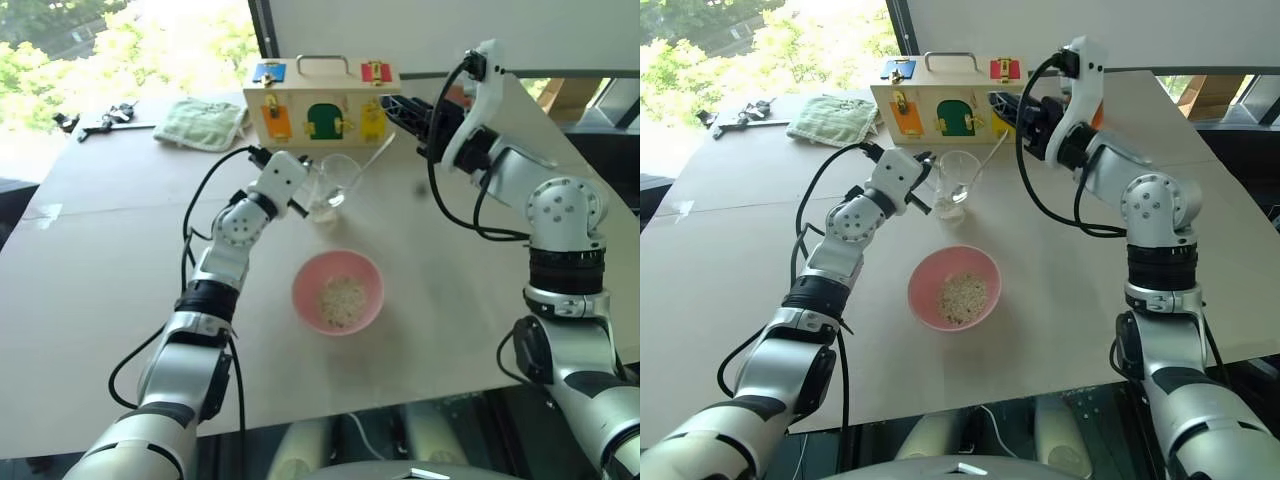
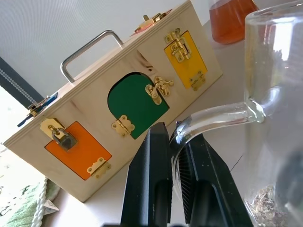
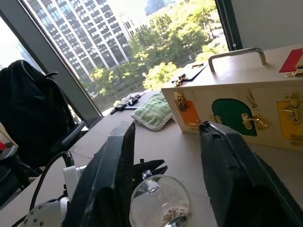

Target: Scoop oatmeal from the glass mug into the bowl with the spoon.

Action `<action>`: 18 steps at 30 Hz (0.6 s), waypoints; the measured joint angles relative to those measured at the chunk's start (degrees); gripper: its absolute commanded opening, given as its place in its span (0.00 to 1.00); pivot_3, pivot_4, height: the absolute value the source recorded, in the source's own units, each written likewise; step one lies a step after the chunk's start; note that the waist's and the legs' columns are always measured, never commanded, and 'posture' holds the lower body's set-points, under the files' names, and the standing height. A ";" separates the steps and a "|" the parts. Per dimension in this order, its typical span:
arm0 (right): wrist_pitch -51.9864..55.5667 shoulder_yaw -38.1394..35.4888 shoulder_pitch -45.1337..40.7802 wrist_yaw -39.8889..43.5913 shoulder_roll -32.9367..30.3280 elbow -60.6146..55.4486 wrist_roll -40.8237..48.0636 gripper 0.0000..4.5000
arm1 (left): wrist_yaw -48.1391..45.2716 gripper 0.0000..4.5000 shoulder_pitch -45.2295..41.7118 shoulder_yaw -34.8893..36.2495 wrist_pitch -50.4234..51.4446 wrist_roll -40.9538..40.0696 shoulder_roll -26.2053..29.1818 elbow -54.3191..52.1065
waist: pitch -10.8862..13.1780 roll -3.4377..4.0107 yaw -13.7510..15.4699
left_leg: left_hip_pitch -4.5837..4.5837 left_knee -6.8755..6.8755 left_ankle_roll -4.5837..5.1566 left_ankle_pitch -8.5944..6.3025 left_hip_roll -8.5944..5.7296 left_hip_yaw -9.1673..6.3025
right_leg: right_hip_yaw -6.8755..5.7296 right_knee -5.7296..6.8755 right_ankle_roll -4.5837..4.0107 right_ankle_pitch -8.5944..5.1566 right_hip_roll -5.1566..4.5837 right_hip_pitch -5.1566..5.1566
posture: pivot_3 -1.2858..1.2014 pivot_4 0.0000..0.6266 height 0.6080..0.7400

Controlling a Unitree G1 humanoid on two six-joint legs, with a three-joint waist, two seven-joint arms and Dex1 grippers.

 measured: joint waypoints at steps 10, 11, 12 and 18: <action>-2.90 -4.16 1.66 1.95 -1.85 -0.13 -1.91 0.97 | 0.20 0.00 5.80 5.96 3.89 -7.28 -0.40 -2.82 | -0.01 0.00 -0.24 | 0.04 -0.01 0.00 0.00 0.00 -0.06 | 0.03 0.00 0.00 0.00 0.02 0.00 | 0.52 0.24 1.00; -2.92 -4.95 3.23 1.99 -2.52 -0.22 -2.00 0.97 | -0.06 0.00 7.44 7.04 4.76 -8.80 -0.40 -4.21 | -0.01 0.00 -0.23 | 0.04 -0.01 0.00 0.00 0.00 -0.07 | 0.04 0.00 0.00 0.00 0.02 0.00 | 0.52 0.24 1.00; -2.92 -5.58 5.21 1.99 -3.21 -0.34 -2.20 0.97 | -0.43 0.00 9.35 8.18 6.10 -10.49 -0.38 -6.14 | -0.01 0.00 -0.22 | 0.04 -0.01 0.00 0.00 0.00 -0.06 | 0.06 -0.01 0.00 0.00 0.02 0.01 | 0.52 0.24 1.00; -2.26 -7.46 11.69 1.95 -5.57 -1.08 -3.39 1.00 | -2.06 0.64 18.07 11.54 14.52 -16.41 -0.57 -14.02 | 0.00 0.02 -0.05 | 0.05 -0.02 0.00 0.00 0.00 -0.07 | 0.12 0.01 0.00 0.00 0.05 0.00 | 0.52 0.24 1.00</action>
